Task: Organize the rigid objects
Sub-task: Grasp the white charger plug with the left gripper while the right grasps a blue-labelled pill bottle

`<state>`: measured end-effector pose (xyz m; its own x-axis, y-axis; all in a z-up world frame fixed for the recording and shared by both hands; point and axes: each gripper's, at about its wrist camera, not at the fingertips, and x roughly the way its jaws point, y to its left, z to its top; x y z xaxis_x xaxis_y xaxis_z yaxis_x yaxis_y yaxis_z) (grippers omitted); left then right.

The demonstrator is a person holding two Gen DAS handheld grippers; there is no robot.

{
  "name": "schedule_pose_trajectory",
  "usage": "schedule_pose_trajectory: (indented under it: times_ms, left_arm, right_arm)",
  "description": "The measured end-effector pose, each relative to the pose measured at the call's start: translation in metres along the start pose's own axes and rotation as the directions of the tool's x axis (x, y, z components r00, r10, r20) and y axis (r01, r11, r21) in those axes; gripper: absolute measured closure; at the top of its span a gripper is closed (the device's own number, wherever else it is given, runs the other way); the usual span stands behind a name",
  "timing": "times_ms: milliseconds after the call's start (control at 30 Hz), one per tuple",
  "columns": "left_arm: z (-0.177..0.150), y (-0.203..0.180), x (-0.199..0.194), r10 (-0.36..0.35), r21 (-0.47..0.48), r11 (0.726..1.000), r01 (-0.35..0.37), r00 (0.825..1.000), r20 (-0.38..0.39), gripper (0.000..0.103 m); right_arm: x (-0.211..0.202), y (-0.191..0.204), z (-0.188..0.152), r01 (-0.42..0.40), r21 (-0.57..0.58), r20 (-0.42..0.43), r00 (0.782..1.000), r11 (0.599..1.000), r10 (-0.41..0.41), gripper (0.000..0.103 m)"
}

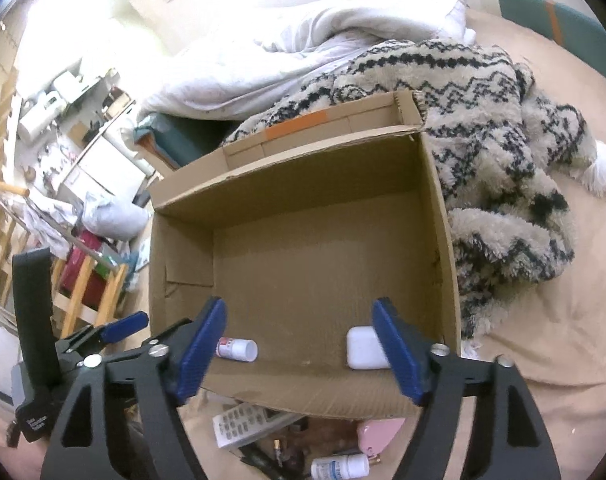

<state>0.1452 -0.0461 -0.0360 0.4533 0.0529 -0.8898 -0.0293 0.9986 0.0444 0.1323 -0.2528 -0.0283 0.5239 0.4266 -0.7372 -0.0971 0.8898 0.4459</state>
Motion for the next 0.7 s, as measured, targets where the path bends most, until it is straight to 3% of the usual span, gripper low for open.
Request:
schedule_pose_trajectory:
  times_ms: [300, 433, 700]
  left_arm:
    - [-0.022, 0.039, -0.028, -0.001, -0.049, 0.999, 0.003, 0.999, 0.039, 0.032]
    - [-0.040, 0.057, -0.028, -0.013, -0.095, 0.995, 0.015, 1.000, 0.015, 0.032]
    - [-0.065, 0.066, -0.008, -0.022, -0.136, 0.991, 0.014, 0.999, -0.050, 0.032]
  right_arm:
    - [-0.024, -0.002, -0.013, 0.002, 0.005, 0.013, 1.000, 1.000, -0.002, 0.011]
    - [-0.030, -0.002, -0.022, 0.011, 0.006, 0.012, 1.000, 1.000, -0.011, 0.011]
    - [-0.027, -0.003, -0.055, 0.029, 0.029, -0.083, 0.996, 0.999, -0.026, 0.011]
